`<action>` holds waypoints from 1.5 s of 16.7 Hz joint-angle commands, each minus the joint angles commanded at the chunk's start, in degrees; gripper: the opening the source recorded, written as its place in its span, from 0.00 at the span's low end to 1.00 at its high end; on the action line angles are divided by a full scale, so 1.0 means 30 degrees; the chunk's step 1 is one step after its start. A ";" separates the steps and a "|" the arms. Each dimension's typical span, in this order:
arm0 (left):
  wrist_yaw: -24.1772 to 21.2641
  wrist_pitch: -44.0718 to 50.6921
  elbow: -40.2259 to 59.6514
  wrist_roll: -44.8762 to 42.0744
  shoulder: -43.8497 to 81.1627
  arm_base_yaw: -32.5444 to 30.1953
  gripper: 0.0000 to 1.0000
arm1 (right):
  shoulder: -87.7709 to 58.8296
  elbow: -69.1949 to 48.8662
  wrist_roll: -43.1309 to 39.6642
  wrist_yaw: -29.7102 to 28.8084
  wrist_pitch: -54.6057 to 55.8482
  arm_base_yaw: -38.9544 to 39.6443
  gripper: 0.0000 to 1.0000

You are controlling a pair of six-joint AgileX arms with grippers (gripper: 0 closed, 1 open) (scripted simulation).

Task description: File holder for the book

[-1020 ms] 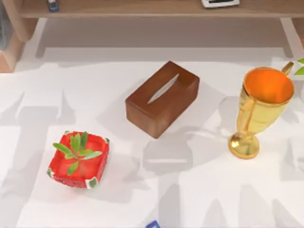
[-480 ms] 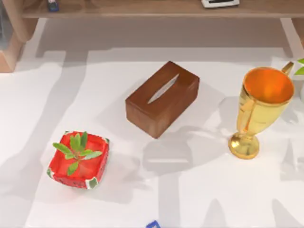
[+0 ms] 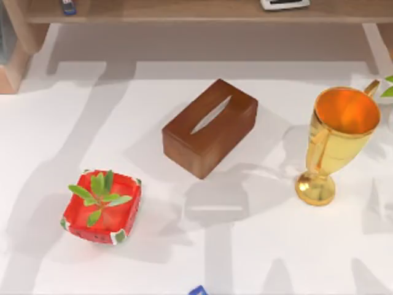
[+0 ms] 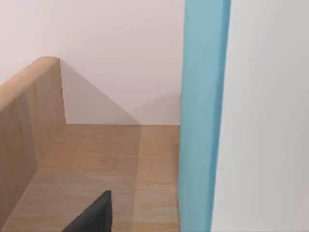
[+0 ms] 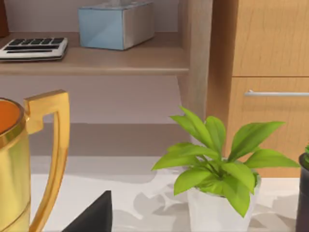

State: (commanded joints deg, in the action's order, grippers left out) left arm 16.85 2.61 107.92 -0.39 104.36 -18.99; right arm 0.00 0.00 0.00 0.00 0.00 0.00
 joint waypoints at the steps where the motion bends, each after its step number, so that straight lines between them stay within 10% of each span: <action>1: 0.0000 0.0000 0.0000 0.0000 0.0000 0.0000 1.00 | 0.0000 0.0000 0.0000 0.0000 0.0000 0.0000 1.00; 15: -0.0285 0.0538 0.2143 0.0013 0.1612 0.0261 1.00 | 0.0000 0.0000 0.0000 0.0000 0.0000 0.0000 1.00; 25: -0.0285 0.0538 0.2143 0.0013 0.1612 0.0261 0.25 | 0.0000 0.0000 0.0000 0.0000 0.0000 0.0000 1.00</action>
State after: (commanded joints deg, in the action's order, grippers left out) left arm 15.99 4.23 114.35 -0.35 109.20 -18.21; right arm 0.00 0.00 0.00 0.00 0.00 0.00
